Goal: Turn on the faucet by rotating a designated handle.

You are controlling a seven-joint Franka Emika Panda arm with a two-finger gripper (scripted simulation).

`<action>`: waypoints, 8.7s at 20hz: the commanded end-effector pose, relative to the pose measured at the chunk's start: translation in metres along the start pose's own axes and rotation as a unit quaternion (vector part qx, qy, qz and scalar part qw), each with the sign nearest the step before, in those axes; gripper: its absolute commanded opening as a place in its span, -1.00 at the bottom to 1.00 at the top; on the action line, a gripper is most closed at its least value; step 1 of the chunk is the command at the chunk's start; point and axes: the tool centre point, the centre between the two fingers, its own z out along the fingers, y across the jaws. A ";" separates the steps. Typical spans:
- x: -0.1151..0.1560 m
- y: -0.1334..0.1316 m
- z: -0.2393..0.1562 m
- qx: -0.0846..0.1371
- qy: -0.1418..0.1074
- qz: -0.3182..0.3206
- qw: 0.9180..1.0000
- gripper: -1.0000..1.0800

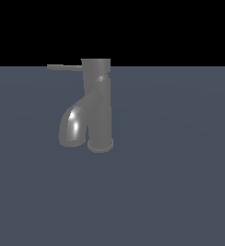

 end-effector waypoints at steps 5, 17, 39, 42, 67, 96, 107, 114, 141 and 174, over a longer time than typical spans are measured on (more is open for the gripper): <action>0.003 0.005 0.001 -0.003 -0.001 0.001 1.000 -1.00; 0.010 0.014 0.003 -0.011 -0.003 0.007 1.000 -1.00; 0.076 -0.006 0.012 -0.012 0.001 0.168 0.986 -1.00; 0.090 -0.010 0.015 -0.011 0.002 0.199 0.980 -1.00; 0.196 -0.061 0.064 -0.007 0.007 0.451 0.892 -1.00; 0.296 -0.139 0.163 0.004 0.006 0.702 0.712 -1.00; 0.313 -0.158 0.191 0.006 0.004 0.750 0.662 -1.00; 0.315 -0.161 0.195 0.006 0.004 0.756 0.655 -1.00; 0.240 -0.166 0.196 0.006 0.004 0.756 0.655 -1.00; 0.154 -0.115 0.198 0.007 0.004 0.757 0.654 -1.00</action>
